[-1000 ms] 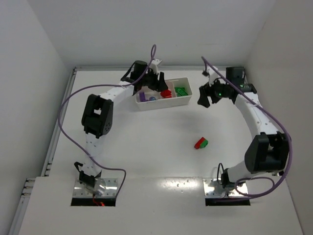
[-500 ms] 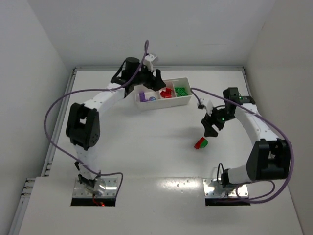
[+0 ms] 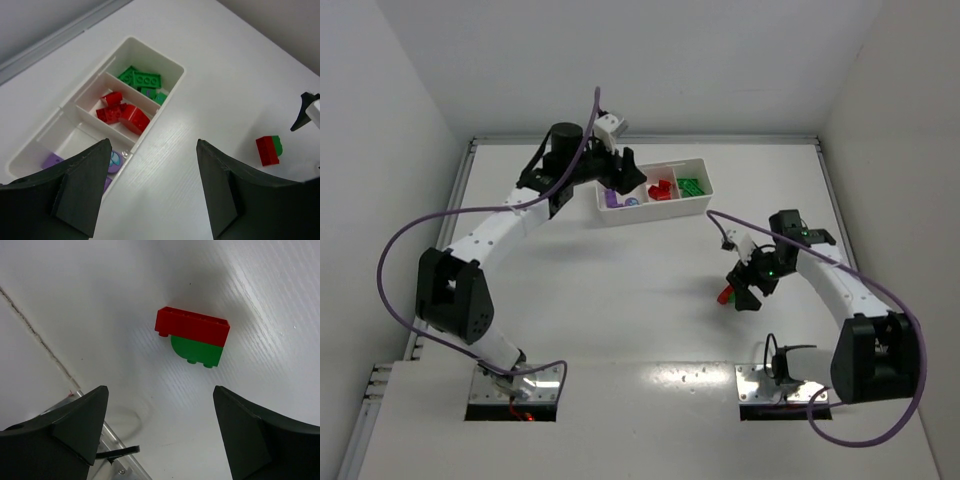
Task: Sort the legos into containers by color
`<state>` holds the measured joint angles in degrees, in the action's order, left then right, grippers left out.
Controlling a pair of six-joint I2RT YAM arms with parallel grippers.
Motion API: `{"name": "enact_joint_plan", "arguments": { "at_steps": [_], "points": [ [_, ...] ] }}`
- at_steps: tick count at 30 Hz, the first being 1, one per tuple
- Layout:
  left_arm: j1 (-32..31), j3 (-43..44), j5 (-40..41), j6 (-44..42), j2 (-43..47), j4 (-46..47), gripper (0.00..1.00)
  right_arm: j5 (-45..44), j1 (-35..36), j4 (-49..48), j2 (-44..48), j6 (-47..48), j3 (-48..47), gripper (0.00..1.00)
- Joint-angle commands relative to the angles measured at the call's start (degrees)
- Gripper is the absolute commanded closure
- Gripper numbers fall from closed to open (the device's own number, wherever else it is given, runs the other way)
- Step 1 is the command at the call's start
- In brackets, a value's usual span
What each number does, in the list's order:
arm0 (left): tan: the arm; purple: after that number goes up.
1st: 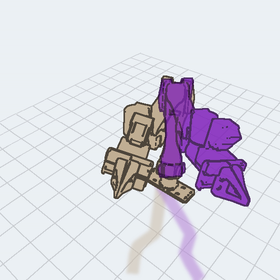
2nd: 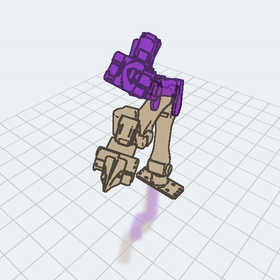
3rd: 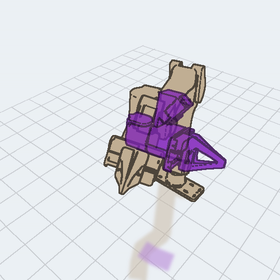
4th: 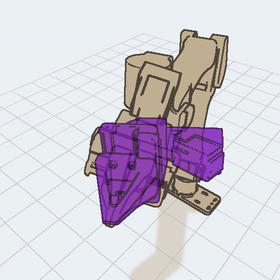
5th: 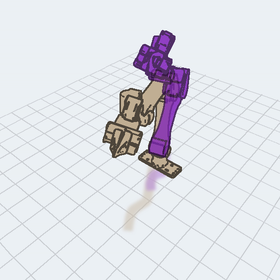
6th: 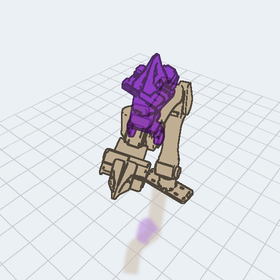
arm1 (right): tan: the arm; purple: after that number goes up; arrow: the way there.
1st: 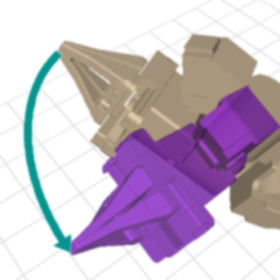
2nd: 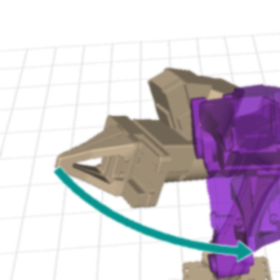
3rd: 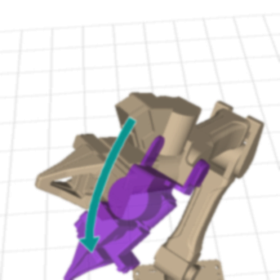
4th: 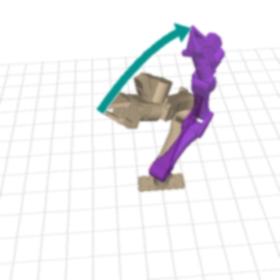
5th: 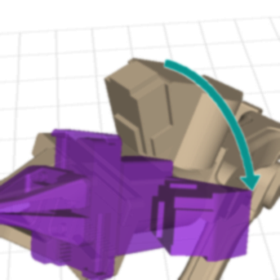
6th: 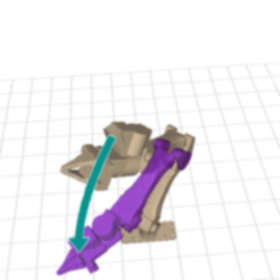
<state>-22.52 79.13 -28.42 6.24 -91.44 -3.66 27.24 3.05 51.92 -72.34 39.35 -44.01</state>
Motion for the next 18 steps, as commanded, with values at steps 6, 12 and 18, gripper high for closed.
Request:
{"name": "enact_joint_plan", "arguments": {
  "at_steps": [6,12,18],
  "points": [
    [0.1,-1.4,0.5,-0.2,1.4,0.2,0.25,-5.4,2.4,-8.9,-0.4,-5.1,3.5,0.14],
    [0.1,-0.9,0.5,-0.2,0.8,0.2,0.25,-10.3,4.4,-10.2,-6.1,-6.4,3.0,0.19],
    [0.1,-0.9,1.0,-0.2,0.8,-0.3,0.25,-13.1,4.9,-10.7,-6.8,-6.9,3.0,0.43]
  ]
}}
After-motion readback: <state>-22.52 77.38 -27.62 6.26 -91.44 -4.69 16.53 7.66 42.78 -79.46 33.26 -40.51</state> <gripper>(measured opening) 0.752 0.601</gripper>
